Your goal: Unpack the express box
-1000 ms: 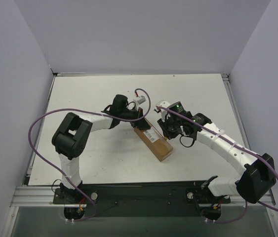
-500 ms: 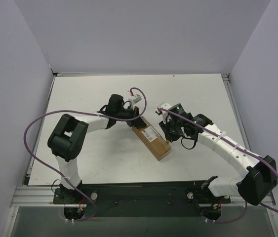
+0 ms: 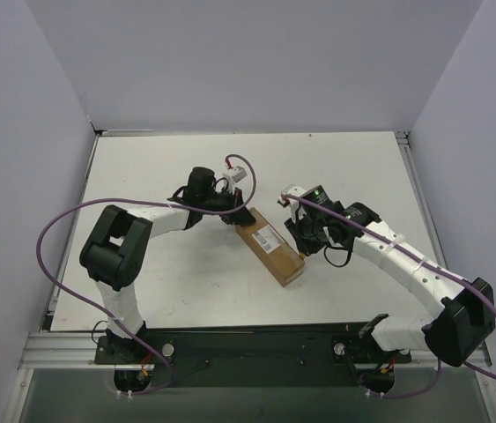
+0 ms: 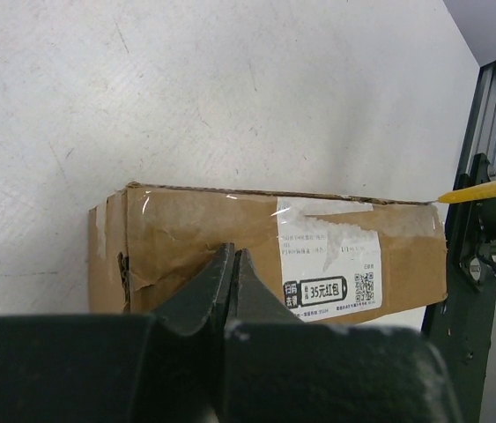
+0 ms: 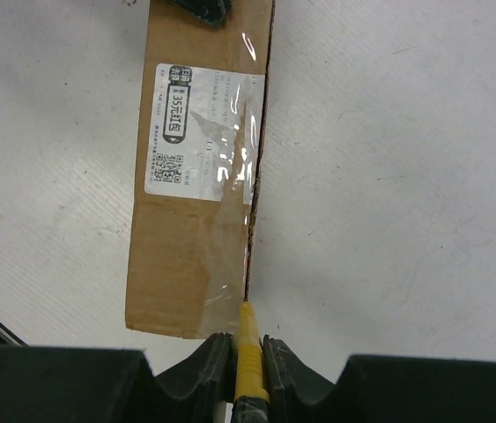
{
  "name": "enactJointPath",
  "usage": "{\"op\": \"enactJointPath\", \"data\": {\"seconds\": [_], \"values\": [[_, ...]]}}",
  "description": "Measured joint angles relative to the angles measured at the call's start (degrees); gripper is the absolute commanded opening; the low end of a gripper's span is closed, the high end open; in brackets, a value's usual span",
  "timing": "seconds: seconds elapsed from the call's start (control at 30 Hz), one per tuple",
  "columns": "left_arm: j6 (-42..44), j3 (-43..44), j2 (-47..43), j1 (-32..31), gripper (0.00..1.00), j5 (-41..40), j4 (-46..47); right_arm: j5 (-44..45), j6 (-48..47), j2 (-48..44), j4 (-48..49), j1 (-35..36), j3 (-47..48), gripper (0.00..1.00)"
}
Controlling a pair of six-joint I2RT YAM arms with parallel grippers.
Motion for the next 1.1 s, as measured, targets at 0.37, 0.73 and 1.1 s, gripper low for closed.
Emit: {"op": "enactJointPath", "data": {"seconds": [0.37, 0.73, 1.1], "values": [[-0.37, -0.48, -0.39, 0.63, 0.09, 1.70, 1.25, 0.00, -1.68, -1.09, -5.07, -0.24, 3.34, 0.00], [-3.41, 1.57, -8.15, 5.77, 0.00, 7.63, -0.74, 0.66, -8.76, -0.37, 1.88, -6.56, 9.62, 0.00], [7.67, -6.82, -14.08, 8.87, 0.00, 1.11, -16.46, 1.29, -12.74, 0.87, 4.74, -5.92, -4.20, 0.00]]}}
